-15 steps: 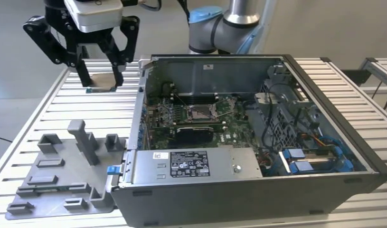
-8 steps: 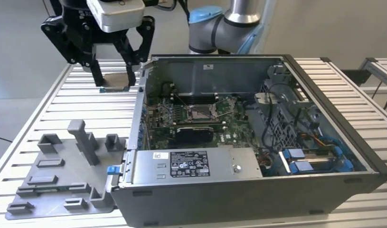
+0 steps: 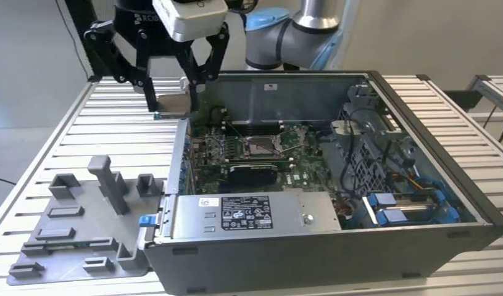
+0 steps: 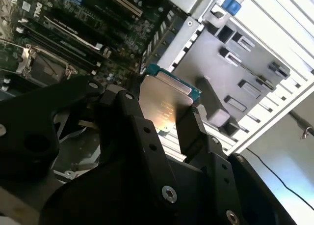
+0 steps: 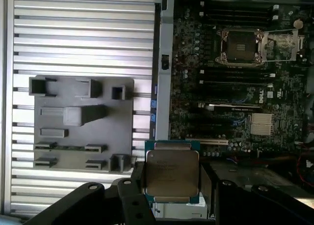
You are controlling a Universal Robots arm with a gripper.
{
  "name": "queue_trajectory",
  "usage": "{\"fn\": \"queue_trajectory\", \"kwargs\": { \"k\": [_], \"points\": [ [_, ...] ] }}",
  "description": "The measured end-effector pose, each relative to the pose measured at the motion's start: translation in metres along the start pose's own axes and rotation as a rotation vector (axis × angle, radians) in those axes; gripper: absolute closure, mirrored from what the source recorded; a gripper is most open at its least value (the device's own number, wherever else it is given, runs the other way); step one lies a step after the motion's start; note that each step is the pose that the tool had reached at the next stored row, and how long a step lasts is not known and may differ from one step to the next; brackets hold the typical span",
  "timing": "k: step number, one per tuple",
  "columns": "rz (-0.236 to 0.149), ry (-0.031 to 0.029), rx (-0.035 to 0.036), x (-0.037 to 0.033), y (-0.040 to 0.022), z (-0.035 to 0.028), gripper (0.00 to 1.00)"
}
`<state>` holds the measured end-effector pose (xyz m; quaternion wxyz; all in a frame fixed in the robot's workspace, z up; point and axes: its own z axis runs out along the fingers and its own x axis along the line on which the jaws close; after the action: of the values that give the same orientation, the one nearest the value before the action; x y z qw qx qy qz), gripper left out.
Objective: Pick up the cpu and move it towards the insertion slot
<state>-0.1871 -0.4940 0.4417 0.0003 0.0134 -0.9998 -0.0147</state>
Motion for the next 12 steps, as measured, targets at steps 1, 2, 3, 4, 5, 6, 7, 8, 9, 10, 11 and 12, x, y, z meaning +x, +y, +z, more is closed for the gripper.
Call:
{"fn": "queue_trajectory", "kwargs": {
  "k": [1,2,3,4,5,6,7,8,9,10,11,12],
  "points": [
    [0.0,-0.0001,-0.0001,-0.0033,-0.0001,0.0001,1.0],
    [0.0,-0.0001,-0.0001,-0.0064,-0.0002,0.0001,1.0],
    [0.0,0.0,-0.0001,-0.0095,-0.0003,0.0,1.0],
    [0.0,0.0,-0.0001,-0.0128,-0.0003,0.0,1.0],
    [0.0,0.0,0.0,-0.0161,-0.0004,0.0,1.0],
    [0.0,0.0,-0.0001,-0.0195,-0.0005,0.0001,1.0],
    [0.0,0.0,0.0,-0.0227,-0.0006,0.0,1.0],
    [0.0,0.0,0.0,-0.0259,-0.0007,0.0001,1.0],
    [0.0,0.0,0.0,-0.029,-0.0008,0.0001,1.0],
    [0.0,0.0,0.0,-0.0321,-0.0008,0.0001,1.0],
    [0.0,0.0,0.0,-0.0352,-0.0009,0.0001,1.0],
    [0.0,0.0,0.0,-0.0383,-0.001,0.0001,1.0]
  ]
}}
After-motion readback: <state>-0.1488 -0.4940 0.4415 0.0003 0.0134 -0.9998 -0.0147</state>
